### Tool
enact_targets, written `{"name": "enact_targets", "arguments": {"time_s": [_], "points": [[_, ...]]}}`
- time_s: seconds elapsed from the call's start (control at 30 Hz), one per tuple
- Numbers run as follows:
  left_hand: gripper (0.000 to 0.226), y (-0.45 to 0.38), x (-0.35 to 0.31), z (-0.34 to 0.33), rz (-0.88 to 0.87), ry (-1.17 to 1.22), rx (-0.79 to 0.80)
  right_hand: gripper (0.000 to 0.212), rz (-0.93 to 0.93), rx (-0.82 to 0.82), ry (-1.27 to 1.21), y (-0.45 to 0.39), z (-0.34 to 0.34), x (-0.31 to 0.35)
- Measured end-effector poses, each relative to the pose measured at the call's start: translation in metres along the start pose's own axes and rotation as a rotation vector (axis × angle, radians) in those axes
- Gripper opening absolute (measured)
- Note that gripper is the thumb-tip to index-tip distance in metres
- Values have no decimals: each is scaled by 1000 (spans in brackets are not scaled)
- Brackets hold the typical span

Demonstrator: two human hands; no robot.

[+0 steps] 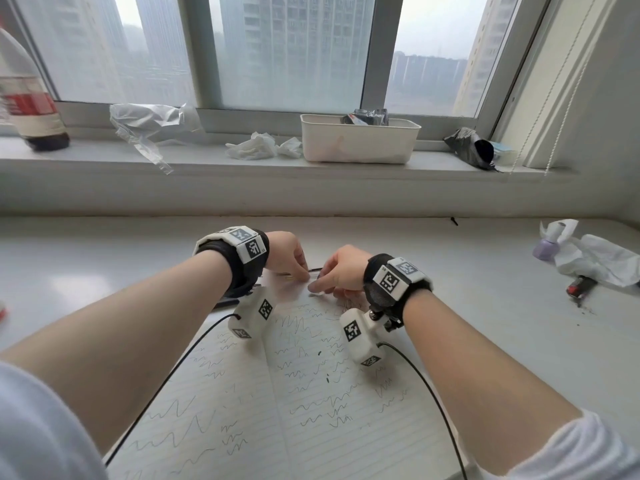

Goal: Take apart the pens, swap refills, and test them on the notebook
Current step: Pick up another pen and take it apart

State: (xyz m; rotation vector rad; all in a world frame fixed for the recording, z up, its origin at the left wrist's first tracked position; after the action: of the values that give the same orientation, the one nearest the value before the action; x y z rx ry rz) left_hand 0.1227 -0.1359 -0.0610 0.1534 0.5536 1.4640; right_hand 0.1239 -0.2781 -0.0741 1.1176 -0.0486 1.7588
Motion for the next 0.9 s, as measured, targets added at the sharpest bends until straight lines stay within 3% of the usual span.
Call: {"name": "enact_targets", "arguments": {"time_s": [0.3, 0.47, 0.67, 0.9], "points": [[11, -3, 4, -1, -4, 17, 23, 10, 29, -20, 126, -6, 0, 2], [12, -2, 10, -2, -22, 187, 32, 7, 41, -56, 225, -4, 5, 4], [27, -1, 17, -5, -45, 338, 58, 11, 63, -142, -83, 2, 31, -19], [20, -3, 18, -4, -47, 314, 65, 5, 7, -136, -115, 0, 41, -34]]}}
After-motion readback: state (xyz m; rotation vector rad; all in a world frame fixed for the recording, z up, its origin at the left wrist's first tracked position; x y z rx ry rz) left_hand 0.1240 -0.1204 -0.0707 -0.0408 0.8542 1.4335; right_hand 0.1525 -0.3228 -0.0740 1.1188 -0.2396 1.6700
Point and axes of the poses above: each hand's wrist, its own y-axis away from the middle knuckle, its own z-axis out of the back of the hand, x = y × z, the point moved 5 cm from there along -y, towards the middle knuckle, and after that the axes turned 9 degrees about x, right-handed, at the moved point
